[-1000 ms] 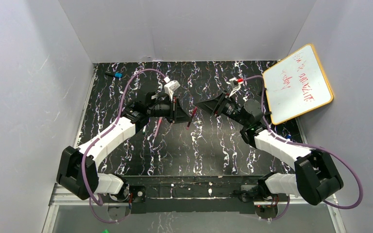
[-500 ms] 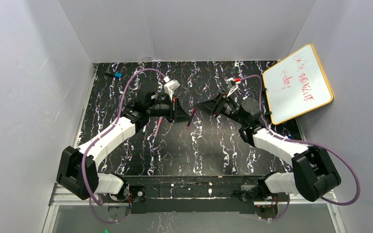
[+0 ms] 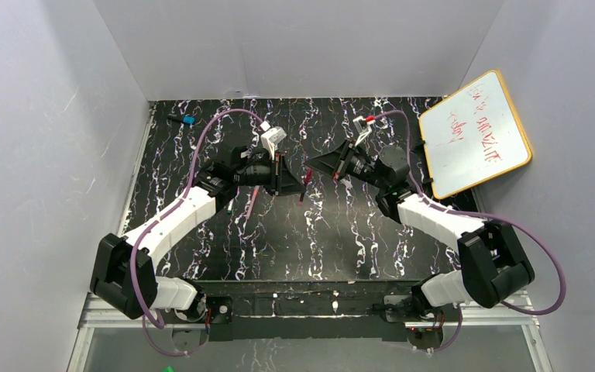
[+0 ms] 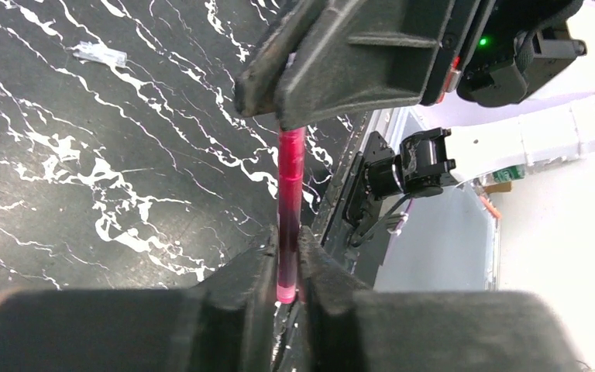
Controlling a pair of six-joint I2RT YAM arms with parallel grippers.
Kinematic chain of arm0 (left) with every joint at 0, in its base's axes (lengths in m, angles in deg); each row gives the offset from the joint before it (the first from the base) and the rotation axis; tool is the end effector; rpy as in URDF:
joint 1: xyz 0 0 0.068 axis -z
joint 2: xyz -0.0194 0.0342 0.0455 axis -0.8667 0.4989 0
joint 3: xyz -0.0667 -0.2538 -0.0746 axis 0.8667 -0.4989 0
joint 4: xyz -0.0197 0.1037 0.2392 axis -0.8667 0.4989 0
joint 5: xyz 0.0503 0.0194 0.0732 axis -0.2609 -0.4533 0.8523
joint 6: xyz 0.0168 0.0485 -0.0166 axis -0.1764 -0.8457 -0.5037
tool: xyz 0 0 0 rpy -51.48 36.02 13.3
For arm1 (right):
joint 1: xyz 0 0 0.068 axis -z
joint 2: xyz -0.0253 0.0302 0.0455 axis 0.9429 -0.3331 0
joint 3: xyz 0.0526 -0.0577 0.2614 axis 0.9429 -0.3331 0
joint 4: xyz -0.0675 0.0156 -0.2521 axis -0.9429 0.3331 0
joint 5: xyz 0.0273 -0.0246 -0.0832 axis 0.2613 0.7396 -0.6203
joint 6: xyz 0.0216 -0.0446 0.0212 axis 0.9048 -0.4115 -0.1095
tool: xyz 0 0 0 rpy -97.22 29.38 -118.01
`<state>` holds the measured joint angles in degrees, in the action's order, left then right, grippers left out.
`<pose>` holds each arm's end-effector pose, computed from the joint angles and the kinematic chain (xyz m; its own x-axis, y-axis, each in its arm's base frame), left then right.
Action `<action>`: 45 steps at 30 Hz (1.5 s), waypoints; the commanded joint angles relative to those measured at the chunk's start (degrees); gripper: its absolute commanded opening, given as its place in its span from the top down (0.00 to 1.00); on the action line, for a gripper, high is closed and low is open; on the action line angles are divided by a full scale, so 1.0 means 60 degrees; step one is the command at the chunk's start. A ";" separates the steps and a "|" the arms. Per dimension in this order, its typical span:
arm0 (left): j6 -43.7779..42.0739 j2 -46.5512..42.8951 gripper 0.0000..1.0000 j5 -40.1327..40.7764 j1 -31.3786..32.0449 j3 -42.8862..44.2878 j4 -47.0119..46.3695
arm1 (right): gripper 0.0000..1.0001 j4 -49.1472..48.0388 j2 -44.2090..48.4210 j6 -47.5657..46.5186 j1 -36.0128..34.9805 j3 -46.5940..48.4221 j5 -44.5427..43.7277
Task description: Insert the pens into the pen caps
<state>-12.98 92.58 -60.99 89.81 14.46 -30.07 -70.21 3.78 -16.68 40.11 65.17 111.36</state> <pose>0.2500 -0.1720 0.3125 -0.6181 0.0145 -0.7860 0.7512 0.3054 -0.5851 0.2512 0.1679 0.2939 -0.5699 0.4562 -0.6835 -0.6601 0.2412 0.7114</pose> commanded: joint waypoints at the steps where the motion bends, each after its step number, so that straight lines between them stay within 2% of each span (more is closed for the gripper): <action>1: -0.0022 -0.0455 0.78 -0.0245 0.0024 0.0046 -0.0052 | 0.99 -0.0135 -0.0260 0.0302 0.0019 0.0591 0.0319; 2: -0.0033 -0.0472 0.69 -0.0289 0.0024 -0.0012 -0.0120 | 0.99 -0.0230 -0.0255 0.0340 0.0019 0.0576 0.0270; 3: -0.0027 -0.0500 0.56 -0.0353 0.0024 -0.0112 -0.0191 | 0.99 -0.0243 -0.0265 0.0350 0.0021 0.0618 0.0236; 5: 0.0021 -0.0496 0.12 -0.0551 0.0039 -0.0238 -0.0330 | 0.99 -0.0276 -0.0314 0.0362 0.0012 0.0748 0.0209; 6: 0.0064 -0.0492 0.03 -0.0657 0.0050 -0.0296 -0.0398 | 0.99 -0.0326 -0.0357 0.0384 0.0018 0.0833 0.0205; 19: 0.0179 -0.0831 0.02 -0.0444 0.0142 -0.0972 -0.1202 | 0.99 -0.0993 -0.0855 0.0945 -0.0021 0.1211 0.0275; 21: 0.0296 -0.0881 0.14 -0.0489 0.0142 -0.1060 -0.1537 | 0.99 -0.0971 -0.0867 0.0926 -0.0039 0.1189 0.0287; 22: 0.0342 -0.0827 0.24 -0.0604 0.0142 -0.1053 -0.1637 | 0.99 -0.0964 -0.0869 0.0923 -0.0040 0.1174 0.0299; 24: 0.0628 -0.0597 0.66 -0.1044 0.0142 -0.1028 -0.1961 | 0.99 -0.0963 -0.0869 0.0923 -0.0060 0.1152 0.0316; 26: 0.0705 -0.0428 1.00 -0.1067 0.0149 -0.0983 -0.1969 | 0.99 -0.0963 -0.0869 0.0923 -0.0081 0.1137 0.0332; 38: 0.0705 -0.0595 1.00 -0.0843 0.0156 -0.1166 -0.2316 | 0.99 -0.0645 -0.0825 0.0794 -0.0098 0.1146 0.0372; 39: 0.0556 -0.0627 1.00 -0.0769 0.0156 -0.1178 -0.2154 | 0.96 -0.0566 -0.0805 0.0804 -0.0098 0.1127 0.0344; 40: 0.0365 -0.0655 1.00 -0.0673 0.0156 -0.1179 -0.1914 | 0.84 -0.0529 -0.0771 0.0805 -0.0098 0.1081 0.0304; 41: 0.0138 -0.0666 1.00 -0.0581 0.0156 -0.1179 -0.1620 | 0.65 -0.0513 -0.0705 0.0807 -0.0095 0.0971 0.0176; 44: -0.0513 -0.0570 1.00 -0.0430 0.0156 -0.1250 -0.0892 | 0.37 0.0070 -0.0037 0.0526 -0.0003 0.0434 -0.0833; 45: -0.0720 -0.0503 1.00 -0.0382 0.0156 -0.1317 -0.0729 | 0.17 0.0329 0.0308 0.0393 0.0044 0.0233 -0.1321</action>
<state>-11.18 90.77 -62.91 90.25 7.54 -38.84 -72.04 -0.88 -11.50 39.82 69.47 111.30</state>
